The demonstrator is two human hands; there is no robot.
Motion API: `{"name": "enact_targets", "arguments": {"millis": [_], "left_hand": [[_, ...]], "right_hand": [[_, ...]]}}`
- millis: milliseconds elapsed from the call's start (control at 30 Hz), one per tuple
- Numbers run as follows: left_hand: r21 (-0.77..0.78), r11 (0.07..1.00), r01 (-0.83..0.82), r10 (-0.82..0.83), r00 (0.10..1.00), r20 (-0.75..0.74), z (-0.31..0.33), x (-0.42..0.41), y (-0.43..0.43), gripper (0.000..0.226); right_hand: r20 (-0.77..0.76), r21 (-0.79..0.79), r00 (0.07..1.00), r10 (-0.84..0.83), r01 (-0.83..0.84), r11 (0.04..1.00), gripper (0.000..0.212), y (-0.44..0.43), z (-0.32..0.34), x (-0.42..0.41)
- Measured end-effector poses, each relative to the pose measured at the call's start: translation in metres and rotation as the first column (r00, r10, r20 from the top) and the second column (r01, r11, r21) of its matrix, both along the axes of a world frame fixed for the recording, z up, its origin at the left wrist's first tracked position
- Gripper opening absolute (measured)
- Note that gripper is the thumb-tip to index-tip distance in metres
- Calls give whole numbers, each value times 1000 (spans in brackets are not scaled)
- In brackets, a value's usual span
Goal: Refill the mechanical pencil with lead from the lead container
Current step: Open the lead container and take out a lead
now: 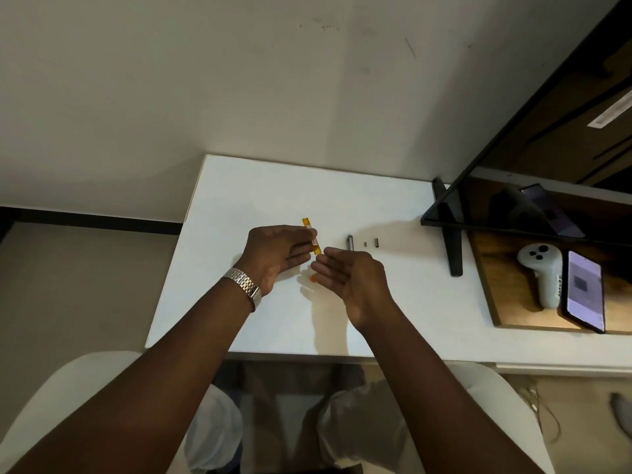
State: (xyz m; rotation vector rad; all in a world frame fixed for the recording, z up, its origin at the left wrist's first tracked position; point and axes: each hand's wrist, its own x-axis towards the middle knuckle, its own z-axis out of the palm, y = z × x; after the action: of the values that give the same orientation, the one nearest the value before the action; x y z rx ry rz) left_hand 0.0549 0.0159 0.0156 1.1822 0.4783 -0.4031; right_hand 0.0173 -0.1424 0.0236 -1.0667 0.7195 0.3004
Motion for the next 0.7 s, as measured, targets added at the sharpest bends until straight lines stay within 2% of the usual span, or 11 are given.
{"name": "enact_targets", "arguments": {"millis": [100,200,333,700], "left_hand": [[59,998,-31,28,999,38,2,-1,-4,13],[113,993,-37,27,996,88,2,-2,-5,19],[198,980,-17,-12,989,147,2,-4,-6,13],[222,975,-24,-51,944,327,9,-1,-7,12]], "right_hand": [[-16,91,1000,-18,19,996,20,5,5,4],[-21,114,1000,-10,12,993,20,7,5,5],[-17,120,1000,-19,20,993,22,7,5,5],[13,239,998,-54,49,970,34,6,9,11]]}}
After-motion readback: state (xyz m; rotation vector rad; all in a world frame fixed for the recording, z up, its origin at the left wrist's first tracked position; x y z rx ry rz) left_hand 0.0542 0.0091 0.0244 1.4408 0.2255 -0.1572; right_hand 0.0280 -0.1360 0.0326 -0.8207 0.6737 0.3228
